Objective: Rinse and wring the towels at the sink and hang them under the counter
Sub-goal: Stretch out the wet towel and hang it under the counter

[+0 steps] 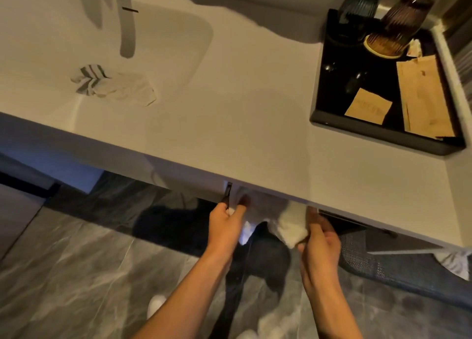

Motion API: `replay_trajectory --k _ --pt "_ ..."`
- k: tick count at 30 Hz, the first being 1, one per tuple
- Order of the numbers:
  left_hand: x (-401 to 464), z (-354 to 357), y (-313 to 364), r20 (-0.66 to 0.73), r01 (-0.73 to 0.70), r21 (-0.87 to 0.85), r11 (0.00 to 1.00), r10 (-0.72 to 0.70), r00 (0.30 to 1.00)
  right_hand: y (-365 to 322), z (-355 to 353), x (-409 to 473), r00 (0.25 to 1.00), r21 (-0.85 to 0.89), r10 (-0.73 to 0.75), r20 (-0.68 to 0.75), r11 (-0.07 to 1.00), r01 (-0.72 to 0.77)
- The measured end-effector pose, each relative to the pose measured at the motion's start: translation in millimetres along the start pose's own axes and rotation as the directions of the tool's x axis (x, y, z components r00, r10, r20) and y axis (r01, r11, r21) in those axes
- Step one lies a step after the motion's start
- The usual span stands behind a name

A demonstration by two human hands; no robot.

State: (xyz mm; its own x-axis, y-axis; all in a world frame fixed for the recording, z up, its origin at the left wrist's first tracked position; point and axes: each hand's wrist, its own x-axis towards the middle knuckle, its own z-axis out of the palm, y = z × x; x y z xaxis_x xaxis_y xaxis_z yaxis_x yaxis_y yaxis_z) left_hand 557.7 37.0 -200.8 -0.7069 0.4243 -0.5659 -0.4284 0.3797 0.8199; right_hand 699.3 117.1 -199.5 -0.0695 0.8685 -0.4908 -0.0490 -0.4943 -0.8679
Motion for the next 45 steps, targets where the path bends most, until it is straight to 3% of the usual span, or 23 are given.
replay_trajectory --k 3,6,10,14,16,18,20,21,22,24,25,26,29,33,35,40,45 --pt "1.9 -2.2 -4.7 0.065 0.04 0.045 0.998 -0.043 0.997 13.3 -3.8 2.0 0.989 0.028 0.147 0.021 0.989 -0.148" --pt "3.0 -1.7 -4.5 0.024 0.012 0.012 1.0 -0.012 1.0 12.9 -3.8 5.1 0.998 -0.114 0.045 0.052 0.993 -0.039" --pt "-0.3 11.6 -7.5 -0.105 -0.002 -0.007 1.0 0.001 0.994 9.7 4.8 7.0 0.998 -0.004 0.034 0.051 0.999 -0.034" --pt "3.9 13.6 -14.7 -0.048 0.109 0.032 0.994 -0.107 0.993 24.7 -4.7 7.5 0.997 -0.235 0.071 -0.044 0.969 -0.079" --pt "-0.3 12.1 -11.4 -0.064 0.081 0.163 0.983 -0.072 0.995 26.6 -13.7 4.5 0.995 -0.347 -0.052 -0.082 0.938 0.021" --pt "-11.7 9.9 -13.3 -0.12 -0.029 0.367 0.93 0.078 0.99 24.4 -20.8 -2.7 0.927 -0.531 -0.373 -0.046 0.795 0.294" --pt "-30.3 5.9 -14.8 -0.056 -0.313 0.501 0.807 0.391 0.919 22.3 -23.0 -12.5 0.752 -0.653 -0.645 0.137 0.512 0.558" --pt "-37.5 4.9 -12.9 0.047 -0.483 0.543 0.687 0.549 0.834 20.5 -22.3 -14.2 0.674 -0.696 -0.699 0.24 0.36 0.621" --pt "-37.6 4.6 -13.2 0.169 -0.602 0.592 0.535 0.649 0.742 17.5 -18.9 -14.2 0.629 -0.732 -0.707 0.323 0.235 0.639" --pt "-24.9 8.0 -7.0 0.39 -0.69 0.697 0.195 0.704 0.593 11.1 -9.4 -9.8 0.639 -0.805 -0.655 0.404 0.077 0.588" --pt "-19.0 10.4 -0.1 0.463 -0.671 0.737 0.076 0.666 0.584 6.2 -4.8 -7.8 0.665 -0.825 -0.62 0.417 0.05 0.564" --pt "-14.9 13.0 8.5 0.508 -0.641 0.767 0.021 0.589 0.628 0.6 -1.5 -6.4 0.691 -0.836 -0.59 0.418 0.047 0.546" --pt "-9.4 12.9 21.8 0.555 -0.579 0.812 -0.065 0.389 0.735 -11.1 6.8 -10.1 0.755 -0.837 -0.492 0.433 0.091 0.54" --pt "-10.9 0.0 15.7 0.555 -0.525 0.829 -0.192 0.389 0.735 -14.9 7.5 -13.6 0.814 -0.86 -0.393 0.428 0.099 0.501" --pt "-15.4 1.3 14.3 0.548 -0.508 0.835 -0.213 0.41 0.729 -9.7 5.1 -12.4 0.811 -0.877 -0.39 0.437 0.017 0.48" --pt "-33.5 6.0 32.5 0.568 -0.531 0.822 -0.205 0.225 0.792 -11.9 5.5 -24.4 0.808 -0.887 -0.384 0.446 -0.069 0.457" --pt "-70.6 -42.5 54.8 0.684 -0.681 0.725 -0.103 -0.014 0.73 -27.7 -1.5 -73.9 0.817 -0.855 -0.305 0.489 0.019 0.518"
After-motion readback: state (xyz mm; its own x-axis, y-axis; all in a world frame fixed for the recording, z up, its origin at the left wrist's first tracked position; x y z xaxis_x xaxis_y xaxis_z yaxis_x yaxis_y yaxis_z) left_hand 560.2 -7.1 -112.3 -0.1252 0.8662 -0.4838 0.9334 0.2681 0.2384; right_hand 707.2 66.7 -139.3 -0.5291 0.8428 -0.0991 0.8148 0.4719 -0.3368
